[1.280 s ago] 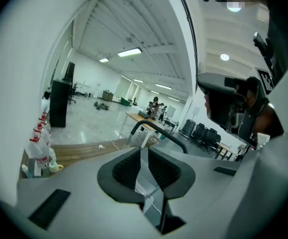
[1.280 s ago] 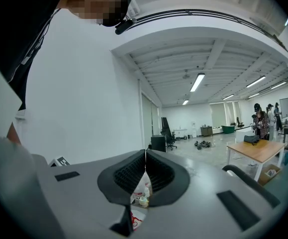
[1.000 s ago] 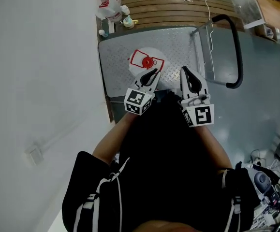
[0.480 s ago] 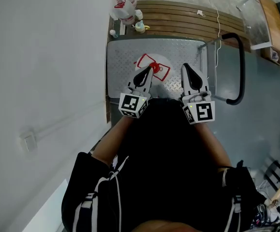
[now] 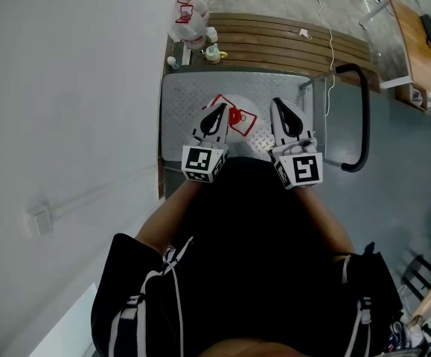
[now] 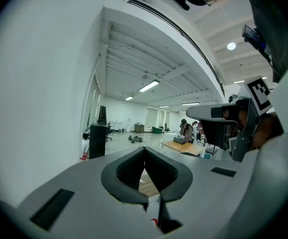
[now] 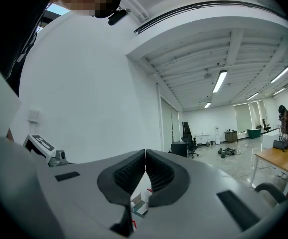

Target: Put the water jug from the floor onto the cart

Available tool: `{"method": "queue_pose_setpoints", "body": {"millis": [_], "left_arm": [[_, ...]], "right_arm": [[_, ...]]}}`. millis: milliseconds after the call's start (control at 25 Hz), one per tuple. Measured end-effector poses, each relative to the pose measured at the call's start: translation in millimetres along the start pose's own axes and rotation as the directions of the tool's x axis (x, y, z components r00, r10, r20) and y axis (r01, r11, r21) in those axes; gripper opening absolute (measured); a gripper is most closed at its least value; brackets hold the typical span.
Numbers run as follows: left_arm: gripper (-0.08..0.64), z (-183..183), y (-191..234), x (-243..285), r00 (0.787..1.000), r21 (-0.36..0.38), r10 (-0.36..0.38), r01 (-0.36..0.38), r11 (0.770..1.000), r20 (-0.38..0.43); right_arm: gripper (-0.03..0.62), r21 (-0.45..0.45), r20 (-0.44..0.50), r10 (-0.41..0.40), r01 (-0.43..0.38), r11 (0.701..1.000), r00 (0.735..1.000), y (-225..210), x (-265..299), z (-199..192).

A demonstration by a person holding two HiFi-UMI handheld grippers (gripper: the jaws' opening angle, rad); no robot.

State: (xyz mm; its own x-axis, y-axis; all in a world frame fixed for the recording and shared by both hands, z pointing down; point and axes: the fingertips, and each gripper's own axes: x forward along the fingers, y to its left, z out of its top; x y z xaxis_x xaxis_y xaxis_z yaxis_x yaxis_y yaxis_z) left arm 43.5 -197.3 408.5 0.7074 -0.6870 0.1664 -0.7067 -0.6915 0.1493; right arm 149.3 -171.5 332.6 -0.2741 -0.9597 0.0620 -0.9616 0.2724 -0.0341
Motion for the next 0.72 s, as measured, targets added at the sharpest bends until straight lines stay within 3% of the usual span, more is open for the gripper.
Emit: {"method": "queue_pose_setpoints", "body": {"millis": [480,720], "left_arm": [[0.018,-1,-5,23,0.998,0.013,-0.06,0.06,0.998,-0.016],[0.018,-2,-4,36,0.997,0.018,-0.07,0.071,0.997,-0.042]], "right_arm": [[0.018,-0.053,-0.011,0.007,-0.007,0.999,1.0,-9,5,1],[0.018,-0.063,-0.002,-0.036,0.036,0.997,0.999,-27,7,4]]}}
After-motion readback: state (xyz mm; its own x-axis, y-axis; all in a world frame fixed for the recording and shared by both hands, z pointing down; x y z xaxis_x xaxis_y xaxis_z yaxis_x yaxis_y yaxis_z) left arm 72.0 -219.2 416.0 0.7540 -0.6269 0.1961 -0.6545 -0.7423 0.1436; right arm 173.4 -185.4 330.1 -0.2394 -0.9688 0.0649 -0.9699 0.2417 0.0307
